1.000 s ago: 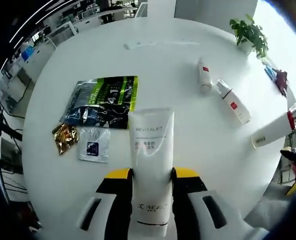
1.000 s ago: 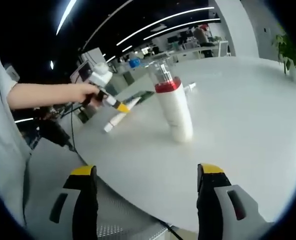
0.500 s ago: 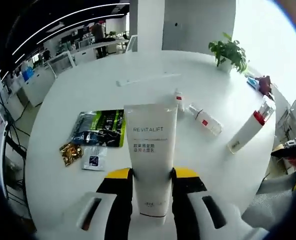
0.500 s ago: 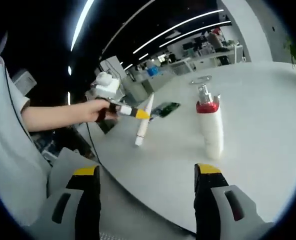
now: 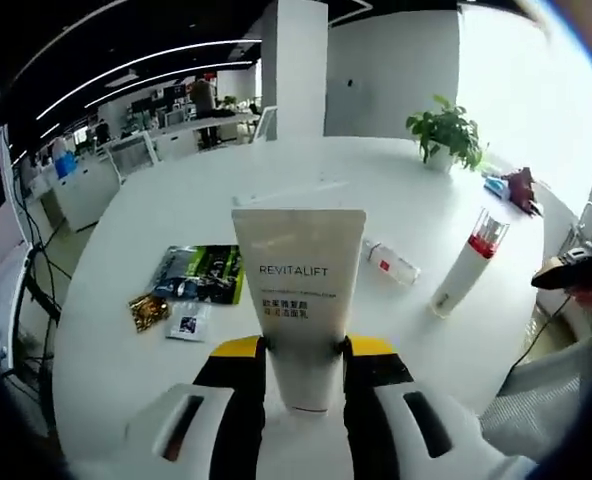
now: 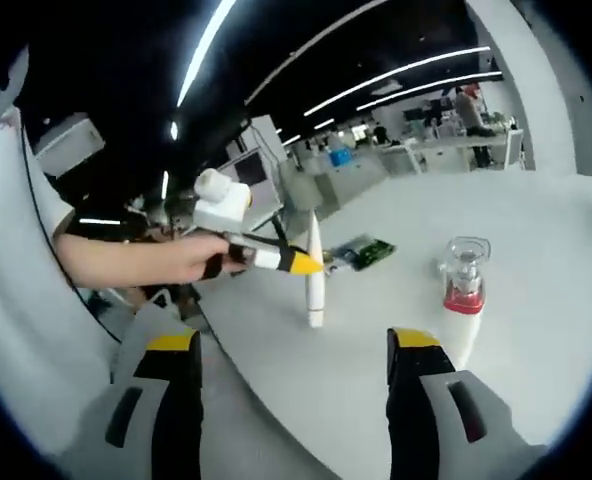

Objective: Arrange the skincare products in the storage area until every visible bottle or jar stands upright without overlapping.

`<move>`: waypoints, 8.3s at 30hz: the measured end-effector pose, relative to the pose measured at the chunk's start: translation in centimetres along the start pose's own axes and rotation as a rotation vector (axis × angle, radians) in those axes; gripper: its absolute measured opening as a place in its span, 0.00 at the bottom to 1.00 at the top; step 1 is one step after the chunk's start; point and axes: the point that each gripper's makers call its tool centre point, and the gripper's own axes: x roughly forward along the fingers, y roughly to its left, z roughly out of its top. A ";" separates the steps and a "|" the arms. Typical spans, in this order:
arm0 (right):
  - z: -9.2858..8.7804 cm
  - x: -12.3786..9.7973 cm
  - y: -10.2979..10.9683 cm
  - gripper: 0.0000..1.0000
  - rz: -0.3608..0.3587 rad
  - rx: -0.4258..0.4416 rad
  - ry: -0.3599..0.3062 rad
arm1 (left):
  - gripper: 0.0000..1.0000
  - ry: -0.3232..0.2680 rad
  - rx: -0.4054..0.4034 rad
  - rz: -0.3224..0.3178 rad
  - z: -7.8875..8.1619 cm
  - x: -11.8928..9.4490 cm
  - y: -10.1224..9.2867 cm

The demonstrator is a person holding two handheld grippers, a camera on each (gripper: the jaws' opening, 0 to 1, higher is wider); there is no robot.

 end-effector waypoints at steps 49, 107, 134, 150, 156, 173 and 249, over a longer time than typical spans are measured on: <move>10.8 6.0 2.2 0.08 0.076 -0.054 0.011 | 0.31 -0.231 0.265 -0.163 5.1 -10.1 -11.8; 8.2 -3.0 -4.3 0.20 0.024 -0.390 0.088 | 0.19 -0.276 0.467 -0.728 2.3 1.1 -17.8; 1.7 -5.0 -6.7 0.23 -0.092 -0.059 0.106 | 0.19 -0.298 0.468 -0.769 3.0 6.7 -17.8; 1.3 -4.9 -7.3 0.22 -0.093 -0.024 0.101 | 0.19 -0.303 0.373 -0.793 2.8 6.4 -18.9; 1.4 -5.2 -7.5 0.22 -0.096 -0.022 0.098 | 0.19 -0.304 0.362 -0.789 2.9 6.5 -18.8; 1.5 -5.1 -7.0 0.24 -0.093 -0.025 0.094 | 0.23 -0.276 0.270 -0.794 3.1 6.5 -18.0; -4.8 -8.6 -4.7 1.00 -0.361 0.179 0.169 | 0.94 -0.264 -0.214 -0.207 -6.6 -14.1 4.0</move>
